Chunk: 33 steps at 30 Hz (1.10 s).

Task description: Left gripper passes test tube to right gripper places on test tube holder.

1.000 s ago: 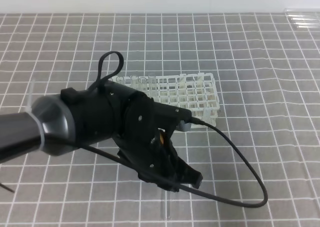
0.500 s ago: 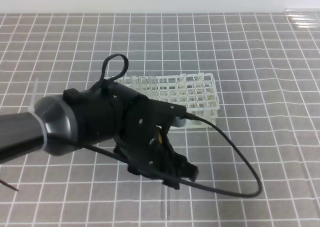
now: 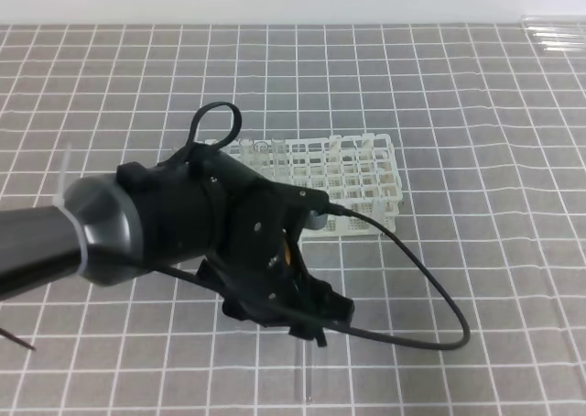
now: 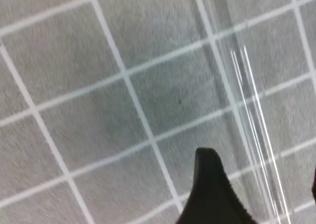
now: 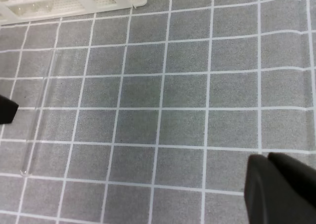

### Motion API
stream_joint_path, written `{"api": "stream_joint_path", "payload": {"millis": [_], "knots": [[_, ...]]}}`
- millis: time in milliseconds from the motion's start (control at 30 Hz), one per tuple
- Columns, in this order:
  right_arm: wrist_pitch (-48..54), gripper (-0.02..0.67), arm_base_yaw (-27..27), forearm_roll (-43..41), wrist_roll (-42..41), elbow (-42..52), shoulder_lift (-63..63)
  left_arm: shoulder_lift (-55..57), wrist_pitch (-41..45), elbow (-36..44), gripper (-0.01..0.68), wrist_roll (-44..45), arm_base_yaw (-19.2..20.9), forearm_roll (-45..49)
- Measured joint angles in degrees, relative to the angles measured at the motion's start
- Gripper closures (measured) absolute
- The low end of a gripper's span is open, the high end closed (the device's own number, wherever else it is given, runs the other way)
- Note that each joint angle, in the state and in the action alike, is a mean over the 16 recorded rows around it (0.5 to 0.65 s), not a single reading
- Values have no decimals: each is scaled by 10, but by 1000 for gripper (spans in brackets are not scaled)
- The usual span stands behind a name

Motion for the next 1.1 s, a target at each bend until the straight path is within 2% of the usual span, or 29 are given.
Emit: {"api": "stream_joint_path", "payload": {"millis": [367, 667, 800, 1100], "knots": [[0, 662, 0, 3, 0, 0, 0, 47, 8, 0, 293, -11, -26, 3], [-1, 662, 0, 5, 0, 0, 0, 66, 8, -1, 312, -9, -30, 25], [-1, 662, 0, 5, 0, 0, 0, 67, 10, -2, 350, -3, -30, 36], [-1, 662, 0, 5, 0, 0, 0, 70, 19, -9, 484, 19, -30, 46]]}}
